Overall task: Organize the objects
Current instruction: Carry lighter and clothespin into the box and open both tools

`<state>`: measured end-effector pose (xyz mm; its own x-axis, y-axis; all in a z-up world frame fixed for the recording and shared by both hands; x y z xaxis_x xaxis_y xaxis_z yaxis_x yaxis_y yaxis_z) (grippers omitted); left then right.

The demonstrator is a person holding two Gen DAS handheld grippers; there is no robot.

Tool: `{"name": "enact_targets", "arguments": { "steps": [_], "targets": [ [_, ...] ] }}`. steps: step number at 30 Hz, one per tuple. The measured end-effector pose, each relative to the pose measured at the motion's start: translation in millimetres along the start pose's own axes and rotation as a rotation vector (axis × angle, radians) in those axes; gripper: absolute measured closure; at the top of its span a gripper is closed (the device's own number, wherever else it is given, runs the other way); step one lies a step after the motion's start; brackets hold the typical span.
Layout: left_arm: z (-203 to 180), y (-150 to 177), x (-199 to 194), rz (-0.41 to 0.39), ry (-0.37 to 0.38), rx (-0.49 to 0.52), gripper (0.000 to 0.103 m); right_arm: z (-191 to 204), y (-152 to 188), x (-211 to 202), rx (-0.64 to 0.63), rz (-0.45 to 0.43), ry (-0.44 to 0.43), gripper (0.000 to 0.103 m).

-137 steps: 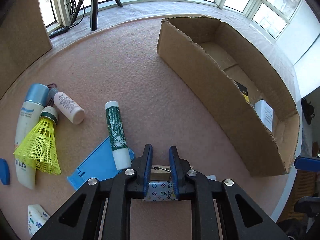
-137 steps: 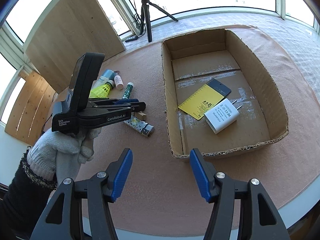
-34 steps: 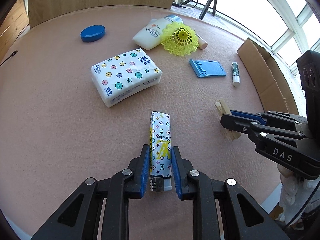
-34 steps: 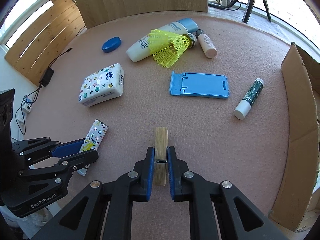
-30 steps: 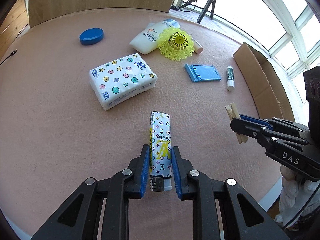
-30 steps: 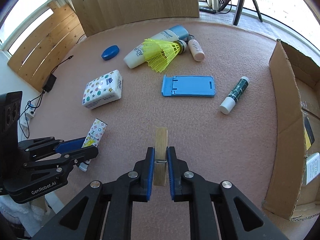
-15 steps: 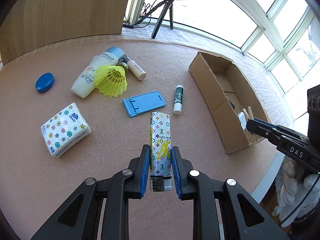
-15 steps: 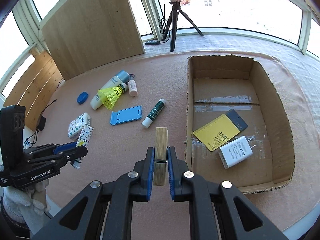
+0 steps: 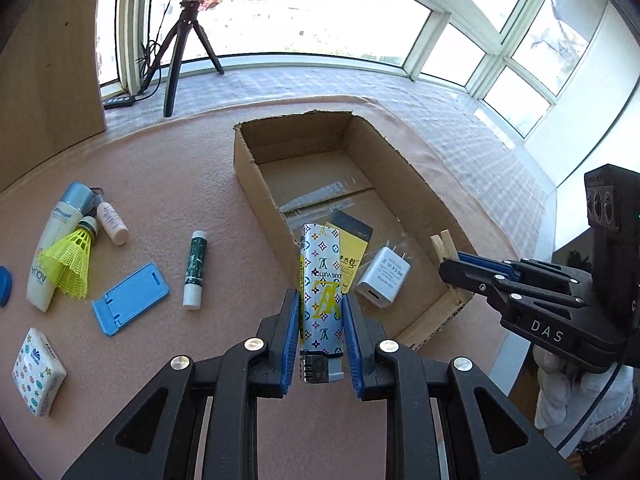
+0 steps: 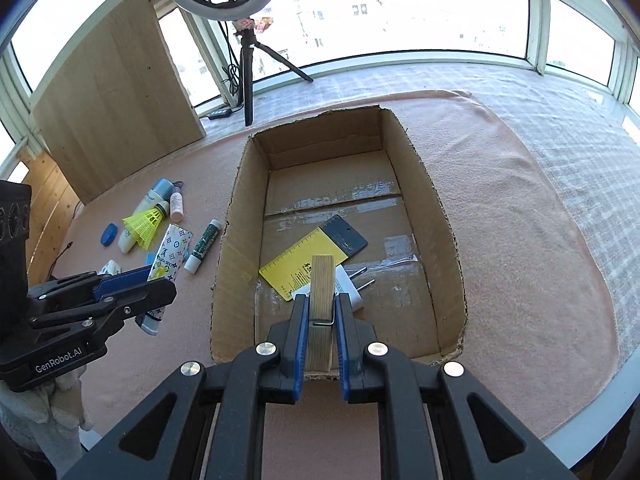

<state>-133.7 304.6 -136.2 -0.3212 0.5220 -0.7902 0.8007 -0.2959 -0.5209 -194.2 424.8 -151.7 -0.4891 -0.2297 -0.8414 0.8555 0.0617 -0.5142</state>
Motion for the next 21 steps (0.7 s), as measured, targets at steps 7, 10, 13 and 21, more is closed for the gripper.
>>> {"name": "enact_targets", "arguments": {
  "steps": [7, 10, 13, 21],
  "targets": [
    [-23.2, -8.1, 28.9, 0.035, 0.003, 0.037, 0.080, -17.3, -2.9, 6.5, 0.015, 0.004, 0.007, 0.091],
    [-25.7, -8.9, 34.4, 0.039, 0.000, 0.038, 0.080, -20.9, -3.5, 9.8, 0.021, 0.011, 0.005, 0.091],
    [-23.6, -8.9, 35.8, 0.041, -0.002, 0.032, 0.080, -21.9, -3.2, 12.2, 0.022, 0.015, 0.006, 0.091],
    [-20.4, -12.2, 30.6, 0.033, 0.003, 0.020, 0.075, -20.8, -3.2, 11.5, 0.023, 0.016, 0.013, 0.087]
  ]
}}
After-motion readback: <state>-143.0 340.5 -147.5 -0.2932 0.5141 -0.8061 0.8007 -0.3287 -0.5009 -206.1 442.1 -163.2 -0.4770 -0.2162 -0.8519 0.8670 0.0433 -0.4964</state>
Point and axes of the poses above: each gripper's, at about its wrist camera, not at the fingertips, and x roughly the way its jaws point, z to its left, y to its underside, the point moved 5 cm from there along x, roughly the way its jaws point, and after that the axes turned 3 degrees about y, right-handed, at the moved point
